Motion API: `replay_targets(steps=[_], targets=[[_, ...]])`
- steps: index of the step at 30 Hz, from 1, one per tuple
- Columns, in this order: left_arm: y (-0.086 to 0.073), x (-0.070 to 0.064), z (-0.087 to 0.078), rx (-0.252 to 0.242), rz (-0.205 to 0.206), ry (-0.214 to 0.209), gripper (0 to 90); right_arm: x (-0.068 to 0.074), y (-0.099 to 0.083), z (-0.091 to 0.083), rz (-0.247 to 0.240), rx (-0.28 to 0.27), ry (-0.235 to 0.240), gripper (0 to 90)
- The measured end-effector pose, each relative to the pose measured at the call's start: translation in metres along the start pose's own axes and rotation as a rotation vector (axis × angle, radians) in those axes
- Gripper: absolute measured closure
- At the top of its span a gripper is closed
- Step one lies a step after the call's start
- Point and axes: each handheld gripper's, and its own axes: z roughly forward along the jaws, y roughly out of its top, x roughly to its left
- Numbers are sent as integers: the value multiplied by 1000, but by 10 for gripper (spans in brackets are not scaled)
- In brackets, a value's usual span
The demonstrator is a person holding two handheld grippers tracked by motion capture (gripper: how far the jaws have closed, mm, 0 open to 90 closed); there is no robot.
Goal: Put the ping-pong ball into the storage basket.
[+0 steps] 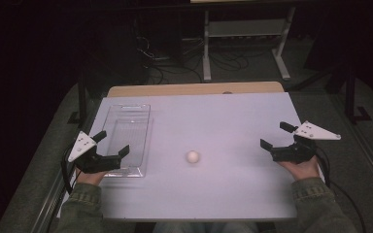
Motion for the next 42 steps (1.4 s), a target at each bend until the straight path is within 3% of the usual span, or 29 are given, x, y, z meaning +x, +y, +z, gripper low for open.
replay_targets(steps=[8, 24, 27, 42], targets=[[1, -3, -1, 9, 7, -2, 0, 1, 0, 0, 0, 5, 2, 0], [6, -11, 3, 90, 45, -22, 0, 1, -2, -1, 4, 13, 11, 0], [8, -14, 7, 118, 64, -39, 0, 1, -2, -1, 4, 14, 7, 0], [23, -19, 12, 161, 116, -69, 0, 2, -2, -1, 1, 15, 12, 0]])
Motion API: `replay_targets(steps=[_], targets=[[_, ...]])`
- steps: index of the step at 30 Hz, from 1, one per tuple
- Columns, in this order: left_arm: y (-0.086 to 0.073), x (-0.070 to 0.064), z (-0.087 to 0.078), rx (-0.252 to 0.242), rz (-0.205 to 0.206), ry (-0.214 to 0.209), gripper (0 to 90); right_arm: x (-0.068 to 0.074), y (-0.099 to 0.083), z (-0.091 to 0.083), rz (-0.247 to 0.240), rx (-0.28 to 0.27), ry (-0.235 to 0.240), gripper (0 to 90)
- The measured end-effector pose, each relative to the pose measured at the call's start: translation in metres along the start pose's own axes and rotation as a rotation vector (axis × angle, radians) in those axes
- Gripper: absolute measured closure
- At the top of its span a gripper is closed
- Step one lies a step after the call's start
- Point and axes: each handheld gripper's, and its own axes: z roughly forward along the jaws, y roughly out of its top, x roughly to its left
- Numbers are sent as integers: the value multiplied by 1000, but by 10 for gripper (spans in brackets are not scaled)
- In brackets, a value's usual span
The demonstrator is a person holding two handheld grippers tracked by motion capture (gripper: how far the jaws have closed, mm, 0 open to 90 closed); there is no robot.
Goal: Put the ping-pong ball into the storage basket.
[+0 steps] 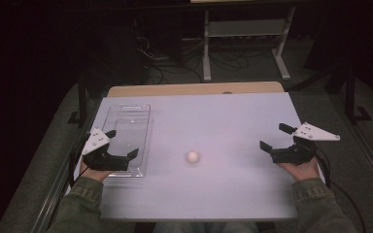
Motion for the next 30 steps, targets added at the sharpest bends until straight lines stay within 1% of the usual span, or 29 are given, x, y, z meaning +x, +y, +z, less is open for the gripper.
replay_targets(steps=[6, 9, 12, 14, 17, 20, 22, 24, 30], targets=[[6, -1, 1, 29, 21, -16, 0, 0, 0, 0, -2, 0, 2, 0], [9, 0, 2, 37, 17, -30, 0, 0, 0, 0, -1, 3, 9, 0], [14, -2, 5, 57, 39, -44, 0, 0, -1, 1, 2, 6, 15, 0], [17, -3, 6, 55, 43, -51, 0, 1, -1, 2, 2, 12, 21, 0], [20, -3, 8, 66, 55, -59, 0, 1, -1, 2, 1, 12, 23, 0], [22, -4, 11, 81, 67, -64, 0, 1, -1, 1, 2, 10, 23, 0], [23, -4, 11, 84, 68, -66, 0, 1, -1, 1, 2, 9, 23, 0], [26, -4, 12, 91, 80, -70, 0, 1, -1, 1, 2, 10, 23, 0], [34, -4, 14, 98, 95, -76, 0, 1, -1, 1, 0, 10, 24, 0]])
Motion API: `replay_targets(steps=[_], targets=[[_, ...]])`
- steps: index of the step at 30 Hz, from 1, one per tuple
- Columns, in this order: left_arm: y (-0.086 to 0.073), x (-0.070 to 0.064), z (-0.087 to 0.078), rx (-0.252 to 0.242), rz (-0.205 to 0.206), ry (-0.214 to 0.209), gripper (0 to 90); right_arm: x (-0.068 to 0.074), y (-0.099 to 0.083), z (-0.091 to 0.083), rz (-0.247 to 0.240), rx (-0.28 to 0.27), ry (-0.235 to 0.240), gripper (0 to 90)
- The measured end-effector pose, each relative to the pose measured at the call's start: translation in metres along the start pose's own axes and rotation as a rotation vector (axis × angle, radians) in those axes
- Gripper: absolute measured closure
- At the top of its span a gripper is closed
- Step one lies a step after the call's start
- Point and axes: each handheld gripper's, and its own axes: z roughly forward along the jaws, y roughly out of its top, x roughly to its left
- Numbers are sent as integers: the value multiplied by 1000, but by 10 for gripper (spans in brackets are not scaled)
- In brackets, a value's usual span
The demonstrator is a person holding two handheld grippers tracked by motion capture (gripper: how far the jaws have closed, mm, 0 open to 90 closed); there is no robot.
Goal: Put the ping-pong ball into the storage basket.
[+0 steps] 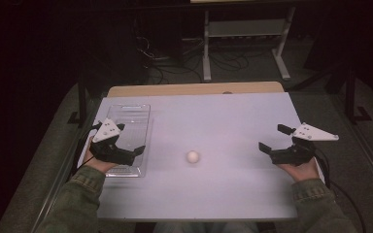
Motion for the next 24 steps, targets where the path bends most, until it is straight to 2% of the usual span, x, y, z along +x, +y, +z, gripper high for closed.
replay_targets(steps=[10, 20, 24], targets=[[10, 0, 2, 17, 29, -12, 0, 0, 0, -1, -1, -2, 3, 0], [17, 4, 9, 40, 22, -43, 0, 0, 0, -1, 1, -2, 4, 0], [21, 4, 11, 51, 36, -52, 0, 0, 0, -1, 1, -3, 4, 0]])
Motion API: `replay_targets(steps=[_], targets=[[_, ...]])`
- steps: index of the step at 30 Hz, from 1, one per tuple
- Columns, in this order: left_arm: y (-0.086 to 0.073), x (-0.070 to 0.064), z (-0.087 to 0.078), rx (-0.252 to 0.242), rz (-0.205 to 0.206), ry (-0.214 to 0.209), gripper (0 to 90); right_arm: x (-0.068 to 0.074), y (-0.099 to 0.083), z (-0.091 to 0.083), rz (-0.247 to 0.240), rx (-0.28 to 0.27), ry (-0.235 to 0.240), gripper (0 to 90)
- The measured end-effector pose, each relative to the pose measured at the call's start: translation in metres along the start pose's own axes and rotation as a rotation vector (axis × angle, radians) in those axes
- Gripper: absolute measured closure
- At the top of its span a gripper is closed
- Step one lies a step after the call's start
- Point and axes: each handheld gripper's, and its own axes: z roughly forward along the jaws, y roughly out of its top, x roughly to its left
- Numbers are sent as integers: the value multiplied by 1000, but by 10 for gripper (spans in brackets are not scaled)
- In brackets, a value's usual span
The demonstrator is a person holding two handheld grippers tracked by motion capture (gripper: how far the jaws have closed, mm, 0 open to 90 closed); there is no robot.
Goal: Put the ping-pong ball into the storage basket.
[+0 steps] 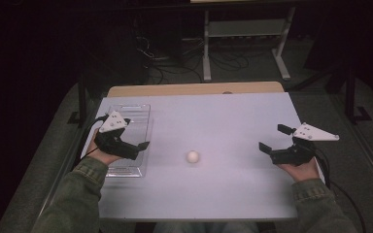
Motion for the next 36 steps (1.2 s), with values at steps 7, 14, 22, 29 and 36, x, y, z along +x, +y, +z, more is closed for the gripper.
replay_targets(steps=[7, 14, 22, 29, 36], targets=[[8, 2, 1, 3, 6, -25, 0, 0, 0, 0, -1, 1, 2, 0], [13, 4, 4, 28, 18, -33, 0, 0, 0, 1, 0, 6, 8, 0], [19, 5, 8, 66, 48, -41, 0, 0, 0, 1, 3, 4, 10, 0], [24, 7, 10, 81, 60, -51, 0, 1, -1, 2, 2, 10, 16, 0], [28, 6, 16, 96, 77, -58, 0, 0, -1, 2, 5, 12, 18, 0]])
